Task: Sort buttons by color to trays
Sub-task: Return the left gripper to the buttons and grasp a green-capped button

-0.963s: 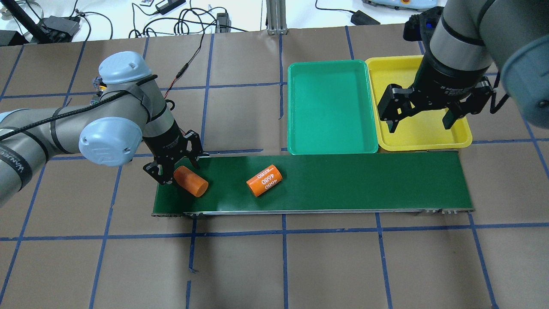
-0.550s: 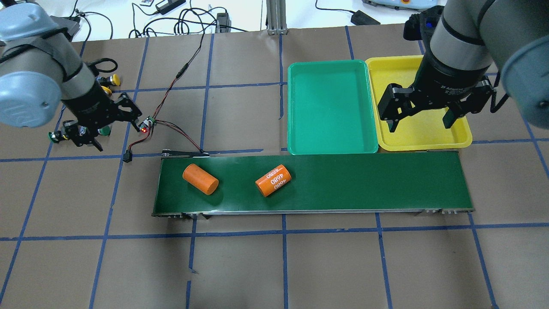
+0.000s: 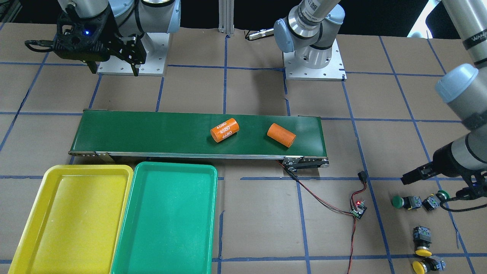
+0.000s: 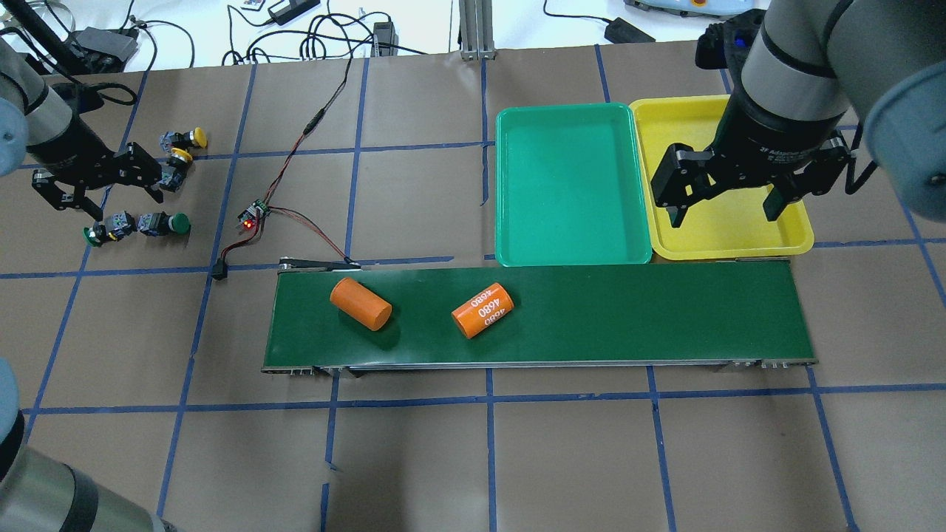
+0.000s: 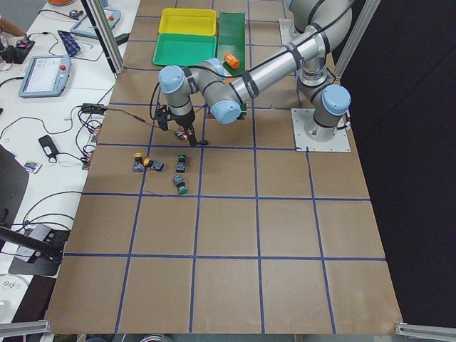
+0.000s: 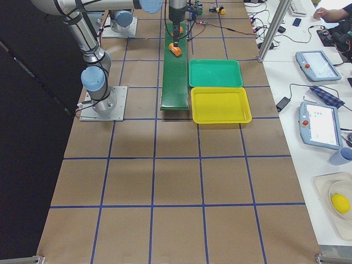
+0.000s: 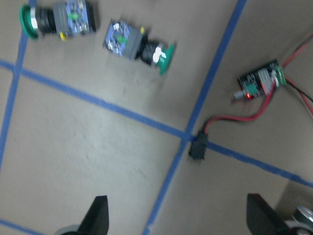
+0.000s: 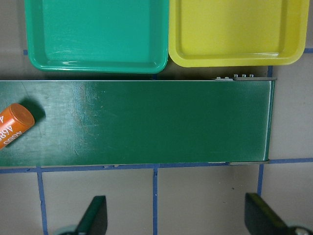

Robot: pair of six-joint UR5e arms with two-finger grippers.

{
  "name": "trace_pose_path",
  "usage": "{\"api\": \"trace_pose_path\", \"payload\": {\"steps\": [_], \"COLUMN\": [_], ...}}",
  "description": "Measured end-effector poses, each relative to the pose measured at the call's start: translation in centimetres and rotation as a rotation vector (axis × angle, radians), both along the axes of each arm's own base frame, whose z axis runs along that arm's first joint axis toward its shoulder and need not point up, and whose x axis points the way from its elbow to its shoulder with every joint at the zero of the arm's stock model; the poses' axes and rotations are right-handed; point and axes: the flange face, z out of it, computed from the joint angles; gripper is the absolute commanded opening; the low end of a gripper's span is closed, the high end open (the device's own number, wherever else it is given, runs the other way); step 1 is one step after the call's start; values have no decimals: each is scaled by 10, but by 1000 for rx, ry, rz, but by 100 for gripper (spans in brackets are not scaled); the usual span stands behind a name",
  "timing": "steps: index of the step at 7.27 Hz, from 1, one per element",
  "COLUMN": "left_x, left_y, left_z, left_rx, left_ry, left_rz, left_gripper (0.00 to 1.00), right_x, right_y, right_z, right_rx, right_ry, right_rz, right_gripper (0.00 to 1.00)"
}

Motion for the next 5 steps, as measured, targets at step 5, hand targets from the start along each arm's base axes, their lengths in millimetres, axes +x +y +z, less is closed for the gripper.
{"api": "trace_pose_path", "payload": {"steps": [5], "left_x": [16], "left_y": [-30], "left_z": [-72], "left_rx": [18], "left_ry": [27], "left_rz": [-200], "left_gripper": [100], "right_x": [1], "right_y": [4], "right_z": [3], "right_rx": [-1], "right_ry": [-3], "right_rz": [2], "right_gripper": [100]}}
